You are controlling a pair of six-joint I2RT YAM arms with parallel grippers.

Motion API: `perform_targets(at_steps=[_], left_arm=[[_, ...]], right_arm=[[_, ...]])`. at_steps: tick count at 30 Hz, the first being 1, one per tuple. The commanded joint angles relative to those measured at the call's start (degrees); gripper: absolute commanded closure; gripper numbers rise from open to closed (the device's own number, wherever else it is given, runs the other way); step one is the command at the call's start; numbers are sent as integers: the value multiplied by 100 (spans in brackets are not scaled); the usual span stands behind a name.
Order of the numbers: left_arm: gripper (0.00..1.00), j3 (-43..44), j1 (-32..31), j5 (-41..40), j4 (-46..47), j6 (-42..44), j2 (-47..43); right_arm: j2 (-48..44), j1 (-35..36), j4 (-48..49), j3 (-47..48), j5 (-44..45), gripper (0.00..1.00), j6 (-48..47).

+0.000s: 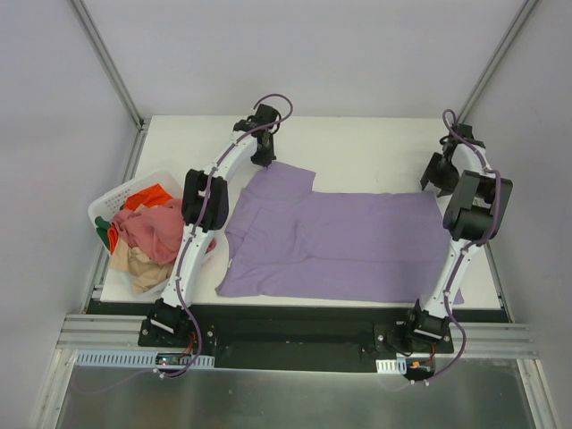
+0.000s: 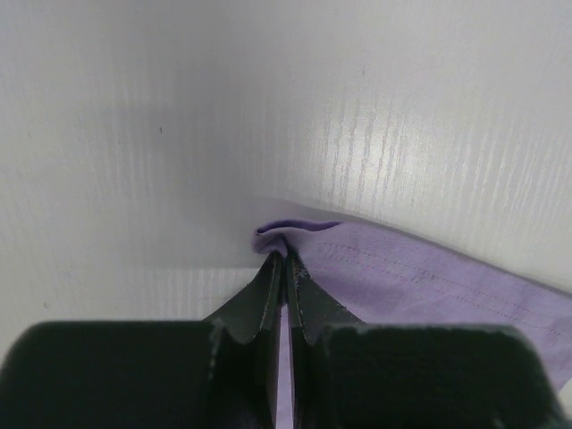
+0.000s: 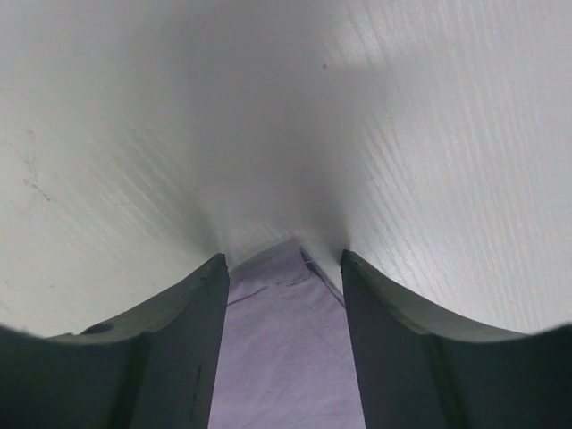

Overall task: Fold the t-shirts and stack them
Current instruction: Grap the side of the flattened tshirt furthest away from the robot with both arms

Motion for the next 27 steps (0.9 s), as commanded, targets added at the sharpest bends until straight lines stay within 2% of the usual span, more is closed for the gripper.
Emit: perform_targets(at_steps=[1,7,15,19,23,27], left_arm=[[100,-217,-19,123,-230,73,107],[100,-217,-19,132,-230,73,107],[100,-252,7,185,-133,284,19],[100,-559,-2,167,226,495,-489],[100,-1095,-10,605,885,697,-1148],[100,-1394,-107,624,1036,995,-1562]], right_arm=[[-109,9,-231,-157,-175,48,-100],[-126,62,-195,-140,-167,67,-153],[-188,62,-134,-122,-86,99,-249],[-416,123,164,-201,-500,99,-284],[-925,229,463,-551,-562,99,-302],[-1382,237,526,-886,-474,100,-328]])
